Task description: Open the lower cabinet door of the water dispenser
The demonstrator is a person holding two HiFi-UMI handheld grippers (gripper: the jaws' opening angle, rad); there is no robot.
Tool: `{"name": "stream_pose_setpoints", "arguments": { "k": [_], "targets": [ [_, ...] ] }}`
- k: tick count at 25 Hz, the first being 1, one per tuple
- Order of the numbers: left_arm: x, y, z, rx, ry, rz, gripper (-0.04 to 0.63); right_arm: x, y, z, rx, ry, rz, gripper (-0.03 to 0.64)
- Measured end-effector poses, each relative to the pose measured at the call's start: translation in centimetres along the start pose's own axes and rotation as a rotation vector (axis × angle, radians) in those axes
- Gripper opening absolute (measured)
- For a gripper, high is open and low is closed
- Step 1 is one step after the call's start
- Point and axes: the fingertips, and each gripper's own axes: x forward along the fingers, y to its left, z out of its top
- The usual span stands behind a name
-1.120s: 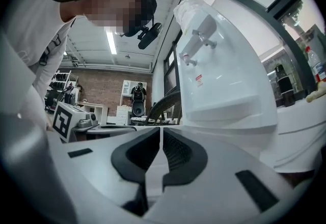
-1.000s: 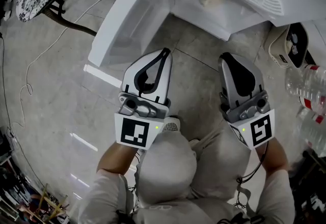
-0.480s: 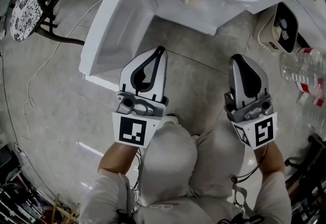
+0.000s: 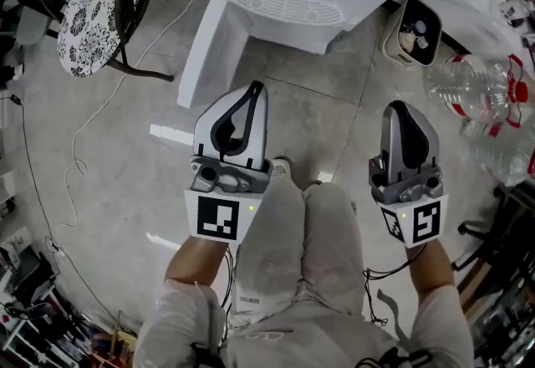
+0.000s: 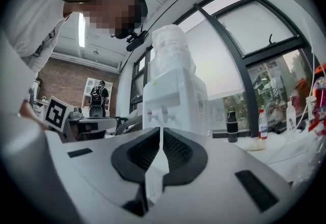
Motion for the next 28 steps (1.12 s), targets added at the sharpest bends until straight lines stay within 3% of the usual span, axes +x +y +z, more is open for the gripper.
{"name": "stream_pose_setpoints", "arguments": {
  "k": [6, 11, 16, 22, 28],
  "targets": [
    [-0.1, -0.3, 17.4, -0.014, -0.003, -0.017, 0.002, -3.1, 1.1, 17.3, -0.01, 0.014, -0.082, 0.031],
    [-0.5, -1.1, 32.4, -0.04, 0.007, -0.03, 0.002, -6.8, 1.0, 31.6, 0.041, 0.022, -0.175, 0.031],
    [-1.8, -1.4, 44.6, -0.045, -0.016, -0.062, 0.002, -9.6, 2.8, 42.7, 0.028, 0.012, -0.199, 0.031],
    [-3.0, -1.3, 50.9, -0.019, -0.068, -0.051, 0.002, -13.2, 4.0, 50.1, -0.016, -0.052, -0.246, 0.03],
    [-4.2, -2.5, 52.7, -0.038, -0.103, -0.068, 0.002, -16.0, 4.9, 52.2, -0.029, -0.07, -0.283, 0.03]
  ]
}}
